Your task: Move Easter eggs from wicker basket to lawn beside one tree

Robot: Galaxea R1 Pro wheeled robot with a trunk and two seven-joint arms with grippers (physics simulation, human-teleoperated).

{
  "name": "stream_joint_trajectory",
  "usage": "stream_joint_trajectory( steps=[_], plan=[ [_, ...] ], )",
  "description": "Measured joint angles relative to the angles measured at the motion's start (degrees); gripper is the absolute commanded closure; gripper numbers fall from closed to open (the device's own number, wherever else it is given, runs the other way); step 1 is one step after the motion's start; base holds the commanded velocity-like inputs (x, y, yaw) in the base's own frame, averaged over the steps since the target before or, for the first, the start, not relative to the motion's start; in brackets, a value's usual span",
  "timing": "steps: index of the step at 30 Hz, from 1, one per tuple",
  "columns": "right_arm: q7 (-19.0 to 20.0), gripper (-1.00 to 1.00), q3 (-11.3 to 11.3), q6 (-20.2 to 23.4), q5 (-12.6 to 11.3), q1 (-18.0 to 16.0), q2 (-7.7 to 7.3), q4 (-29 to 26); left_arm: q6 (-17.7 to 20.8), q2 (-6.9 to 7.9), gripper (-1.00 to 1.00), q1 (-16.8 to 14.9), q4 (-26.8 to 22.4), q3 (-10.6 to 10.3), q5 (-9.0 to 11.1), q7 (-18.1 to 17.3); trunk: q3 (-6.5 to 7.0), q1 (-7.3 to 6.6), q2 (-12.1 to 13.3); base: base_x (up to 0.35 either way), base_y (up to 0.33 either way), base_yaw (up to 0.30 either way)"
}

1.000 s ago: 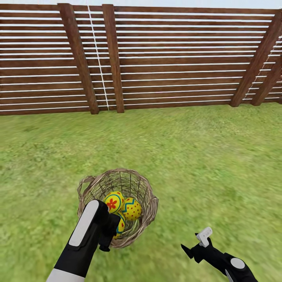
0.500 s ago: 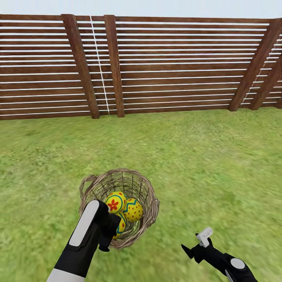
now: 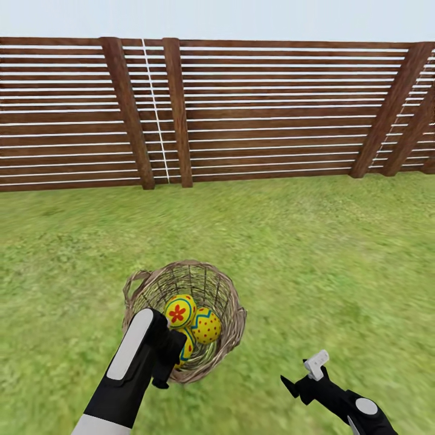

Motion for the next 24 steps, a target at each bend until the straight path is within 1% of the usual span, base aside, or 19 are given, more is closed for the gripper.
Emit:
stream_joint_trajectory(
  steps=[5,16,18,20,22,24],
  plan=[
    [-0.09,-1.00,0.00,0.00,-0.03,0.01,0.04,-0.01,-0.02,0.00,1.00,0.07,0.73,0.05,-0.04,0.08,1.27,-1.10,2.01,0.000,0.000,0.000],
    [-0.09,-1.00,-0.07,-0.09,-0.11,0.03,0.05,-0.09,-0.02,0.00,1.00,0.26,1.20,-0.05,-0.10,0.10,3.27,-3.51,6.42,0.000,0.000,0.000],
    [-0.59,-1.00,-0.09,-0.09,-0.09,0.00,0.07,-0.06,0.01,0.00,1.00,0.26,1.16,-0.47,-0.14,0.08,3.63,-3.95,7.22,0.000,0.000,0.000],
    [-1.60,-1.00,-0.09,-0.10,-0.15,0.00,0.07,0.01,0.00,0.00,1.00,0.27,1.19,-1.50,-0.16,0.10,3.99,-4.39,8.02,0.000,0.000,0.000],
    [-1.91,-1.00,-0.05,-0.10,-0.13,0.02,0.11,0.09,0.00,0.00,1.00,0.29,1.22,-1.71,-0.17,0.10,4.35,-4.83,8.83,0.000,0.000,0.000],
    [-2.00,-1.00,-0.04,-0.09,-0.06,0.04,0.94,0.20,0.01,0.00,1.00,0.29,1.17,-1.77,-0.16,0.09,4.71,-5.27,9.63,0.000,0.000,0.000]
  ],
)
